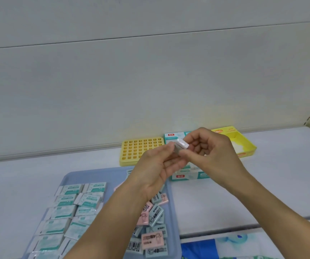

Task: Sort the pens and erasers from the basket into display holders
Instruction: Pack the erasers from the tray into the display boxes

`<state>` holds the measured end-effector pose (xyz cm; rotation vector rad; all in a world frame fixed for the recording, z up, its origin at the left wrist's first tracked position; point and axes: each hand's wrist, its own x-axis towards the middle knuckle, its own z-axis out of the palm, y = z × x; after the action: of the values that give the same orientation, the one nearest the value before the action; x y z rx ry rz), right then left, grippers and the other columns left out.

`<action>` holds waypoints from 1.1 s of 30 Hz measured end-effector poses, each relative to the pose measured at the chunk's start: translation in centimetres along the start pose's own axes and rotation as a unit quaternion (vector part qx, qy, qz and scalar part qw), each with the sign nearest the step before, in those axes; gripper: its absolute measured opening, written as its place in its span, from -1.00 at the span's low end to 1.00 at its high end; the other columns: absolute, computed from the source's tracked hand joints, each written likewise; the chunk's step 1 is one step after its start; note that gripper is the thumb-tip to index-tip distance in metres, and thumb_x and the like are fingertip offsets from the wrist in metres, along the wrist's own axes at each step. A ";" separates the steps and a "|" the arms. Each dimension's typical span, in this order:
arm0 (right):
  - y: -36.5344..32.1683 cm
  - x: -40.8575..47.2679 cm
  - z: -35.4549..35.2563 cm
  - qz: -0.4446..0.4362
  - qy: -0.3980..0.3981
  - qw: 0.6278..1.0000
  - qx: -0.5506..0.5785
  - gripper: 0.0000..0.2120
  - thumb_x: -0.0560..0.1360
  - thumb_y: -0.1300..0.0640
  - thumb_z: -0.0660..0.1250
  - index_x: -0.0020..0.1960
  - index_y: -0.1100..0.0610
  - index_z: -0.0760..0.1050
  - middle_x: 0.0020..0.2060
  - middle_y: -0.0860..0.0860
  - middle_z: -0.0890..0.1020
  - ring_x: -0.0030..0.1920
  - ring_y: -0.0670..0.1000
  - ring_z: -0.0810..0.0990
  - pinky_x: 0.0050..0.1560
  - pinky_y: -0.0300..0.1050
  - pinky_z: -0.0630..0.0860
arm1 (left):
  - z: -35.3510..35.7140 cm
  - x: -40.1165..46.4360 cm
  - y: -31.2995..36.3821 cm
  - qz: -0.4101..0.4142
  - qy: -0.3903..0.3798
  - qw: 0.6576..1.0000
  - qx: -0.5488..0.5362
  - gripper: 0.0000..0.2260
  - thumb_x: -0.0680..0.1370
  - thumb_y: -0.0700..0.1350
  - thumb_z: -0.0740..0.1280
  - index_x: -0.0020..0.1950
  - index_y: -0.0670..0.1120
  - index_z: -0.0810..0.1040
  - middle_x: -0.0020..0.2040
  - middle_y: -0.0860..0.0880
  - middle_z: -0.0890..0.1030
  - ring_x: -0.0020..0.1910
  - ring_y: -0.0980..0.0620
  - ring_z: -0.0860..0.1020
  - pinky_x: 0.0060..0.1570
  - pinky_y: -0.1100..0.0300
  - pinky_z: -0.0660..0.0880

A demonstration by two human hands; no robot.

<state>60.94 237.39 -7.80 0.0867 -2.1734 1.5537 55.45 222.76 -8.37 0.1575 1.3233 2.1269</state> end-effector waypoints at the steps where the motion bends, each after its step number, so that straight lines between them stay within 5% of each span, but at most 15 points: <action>1: 0.0 0.0 -0.2 -0.003 -0.022 1.000 0.005 -0.74 0.36 0.31 0.53 -0.14 -0.01 0.59 -0.33 -0.07 0.60 -0.32 -0.13 0.52 -0.28 -0.28 0.51 | 0.1 0.0 0.0 -0.008 -0.002 1.000 -0.019 -0.78 0.63 -0.16 0.26 0.12 -0.26 0.61 0.05 -0.25 0.67 -0.03 -0.06 0.69 -0.10 0.18 0.63; 8: 0.0 0.9 -1.1 -0.045 -0.048 0.995 -0.074 -0.74 0.35 0.22 0.55 -0.07 -0.06 0.59 -0.27 -0.10 0.56 -0.32 -0.14 0.47 -0.28 -0.31 0.43 | 1.1 -0.1 -0.1 -0.017 -0.014 1.000 -0.003 -0.79 0.63 -0.24 0.23 0.18 -0.31 0.56 0.02 -0.23 0.67 -0.09 -0.01 0.66 -0.09 0.18 0.62; 10: 0.1 1.3 -1.6 -0.071 -0.043 0.990 -0.119 -0.77 0.34 0.18 0.55 -0.12 -0.01 0.55 -0.21 -0.12 0.54 -0.25 -0.12 0.51 -0.27 -0.32 0.42 | 1.1 0.0 -0.2 0.016 -0.004 0.992 0.122 -0.79 0.63 -0.20 0.23 0.19 -0.23 0.59 0.01 -0.14 0.68 -0.05 0.02 0.66 -0.03 0.17 0.61; 11: 0.1 1.7 -2.2 -0.056 -0.039 0.990 -0.124 -0.79 0.33 0.15 0.54 -0.14 0.00 0.54 -0.23 -0.13 0.57 -0.25 -0.13 0.53 -0.27 -0.31 0.44 | 0.8 0.1 -0.3 0.057 0.007 0.962 0.266 -0.77 0.64 -0.14 0.23 0.22 -0.15 0.61 0.06 -0.07 0.68 0.01 0.05 0.64 0.04 0.16 0.59; 14: 0.8 2.9 -4.1 0.030 -0.113 0.966 -0.230 -0.84 0.35 0.13 0.52 -0.15 0.02 0.56 -0.31 -0.14 0.60 -0.32 -0.16 0.53 -0.28 -0.29 0.50 | -0.3 0.3 -0.8 0.128 -0.006 0.750 0.649 -0.69 0.62 0.08 0.23 0.33 0.05 0.54 0.28 0.07 0.57 0.21 0.07 0.52 0.23 0.06 0.46; 17: 2.2 3.8 -4.7 0.070 -0.268 0.867 -0.415 -0.86 0.44 0.05 0.46 -0.01 0.02 0.61 -0.15 -0.12 0.63 -0.16 -0.14 0.55 -0.06 -0.17 0.53 | -1.1 0.6 -1.8 0.135 -0.065 0.588 0.795 -0.72 0.61 0.15 0.21 0.17 0.05 0.58 0.14 0.03 0.61 0.11 0.01 0.51 0.19 0.11 0.36; 19: 2.9 3.9 -4.4 0.091 -0.321 0.827 -0.453 -0.83 0.47 0.04 0.42 0.05 0.00 0.62 -0.05 -0.11 0.65 -0.05 -0.09 0.57 0.03 -0.08 0.53 | -1.2 0.8 -2.2 0.151 -0.070 0.536 0.828 -0.73 0.62 0.11 0.17 0.19 0.05 0.56 0.14 0.02 0.59 0.12 0.00 0.49 0.24 0.10 0.28; 26: 3.8 3.5 -4.3 0.094 -0.285 0.863 -0.407 -0.92 0.41 0.17 0.47 -0.17 0.00 0.61 -0.22 -0.18 0.61 -0.18 -0.16 0.54 -0.17 -0.23 0.50 | -1.3 1.1 -2.6 0.171 -0.066 0.540 0.822 -0.71 0.63 0.04 0.16 0.29 0.05 0.53 0.15 0.02 0.58 0.12 0.02 0.48 0.20 0.12 0.32; 33: 3.8 2.0 -4.6 0.058 -0.286 0.835 -0.466 -0.76 0.53 0.24 0.24 0.04 0.02 0.63 0.11 -0.07 0.63 0.08 0.00 0.54 0.09 -0.06 0.50 | -1.6 1.2 -2.9 0.182 -0.067 0.544 0.816 -0.72 0.63 0.05 0.16 0.26 0.02 0.53 0.13 0.03 0.57 0.10 0.04 0.48 0.14 0.14 0.37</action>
<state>59.52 243.40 -9.17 0.1101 -3.2228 0.3502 55.13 223.11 -11.83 1.3485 2.8095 0.2548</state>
